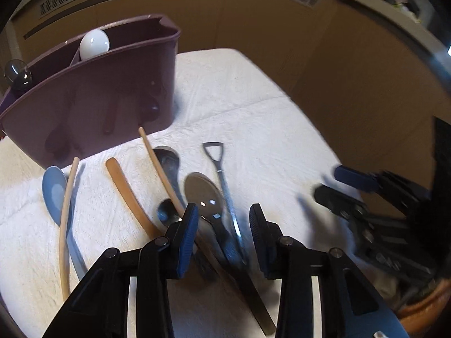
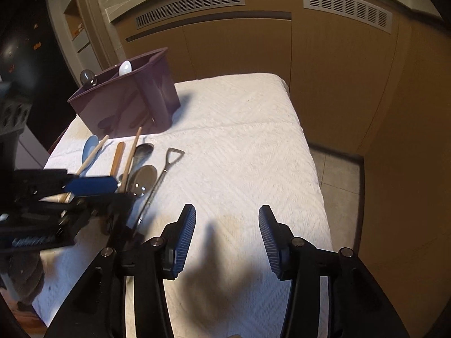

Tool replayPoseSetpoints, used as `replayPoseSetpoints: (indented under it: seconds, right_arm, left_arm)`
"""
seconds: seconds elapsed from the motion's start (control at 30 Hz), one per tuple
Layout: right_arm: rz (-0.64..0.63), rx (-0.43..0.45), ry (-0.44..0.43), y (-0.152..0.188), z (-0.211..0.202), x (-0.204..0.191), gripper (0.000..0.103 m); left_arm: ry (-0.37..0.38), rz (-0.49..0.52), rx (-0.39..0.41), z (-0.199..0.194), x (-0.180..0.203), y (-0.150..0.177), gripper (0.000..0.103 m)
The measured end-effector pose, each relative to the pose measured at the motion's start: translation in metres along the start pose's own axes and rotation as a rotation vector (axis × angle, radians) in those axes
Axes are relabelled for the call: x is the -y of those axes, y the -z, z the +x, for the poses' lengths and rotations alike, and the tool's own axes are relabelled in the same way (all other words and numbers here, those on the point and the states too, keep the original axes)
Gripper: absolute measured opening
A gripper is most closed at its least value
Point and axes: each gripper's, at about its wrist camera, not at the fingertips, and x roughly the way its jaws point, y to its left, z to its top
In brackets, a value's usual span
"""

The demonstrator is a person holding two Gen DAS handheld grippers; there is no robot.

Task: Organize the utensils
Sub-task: 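Grasp another smoky grey spoon with the left gripper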

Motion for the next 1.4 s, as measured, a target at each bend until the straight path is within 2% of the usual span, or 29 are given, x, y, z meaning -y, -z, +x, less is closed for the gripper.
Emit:
replayPoseSetpoints:
  seconds: [0.17, 0.27, 0.33, 0.4, 0.5, 0.63, 0.83, 0.97, 1.1, 1.4]
  right_arm:
    - [0.02, -0.009, -0.02, 0.013, 0.007, 0.01, 0.048]
    - [0.034, -0.014, -0.03, 0.016, 0.01, 0.013, 0.048]
    - [0.045, -0.019, -0.035, 0.018, 0.012, 0.017, 0.049]
    - [0.053, -0.016, -0.041, 0.02, 0.013, 0.02, 0.049]
    - [0.056, -0.01, -0.045, 0.022, 0.012, 0.02, 0.052]
    - [0.049, -0.011, -0.037, 0.022, 0.012, 0.016, 0.054]
    - [0.032, -0.013, -0.027, 0.021, 0.008, 0.012, 0.054]
    - [-0.017, -0.014, -0.052, 0.02, 0.003, -0.008, 0.054]
    - [-0.096, -0.046, -0.131, 0.023, 0.002, -0.046, 0.054]
    - [-0.185, -0.109, -0.132, 0.029, 0.01, -0.101, 0.053]
  left_arm:
    - [-0.08, 0.008, -0.029, 0.017, 0.004, -0.009, 0.034]
    - [-0.097, 0.023, -0.076, 0.035, 0.008, -0.015, 0.034]
    - [-0.123, 0.06, -0.066, 0.038, 0.012, -0.016, 0.034]
    - [-0.125, 0.082, -0.068, 0.039, 0.015, -0.017, 0.03]
    - [-0.129, 0.083, -0.057, 0.042, 0.016, -0.019, 0.029]
    - [-0.13, 0.058, -0.023, 0.026, 0.012, -0.012, 0.029]
    - [-0.13, 0.023, 0.081, -0.03, 0.001, 0.01, 0.027]
    - [-0.163, -0.033, 0.09, -0.054, -0.025, 0.033, 0.026]
    - [-0.21, -0.085, 0.097, -0.069, -0.051, 0.061, 0.026]
    - [-0.18, -0.211, 0.12, -0.08, -0.092, 0.095, 0.023]
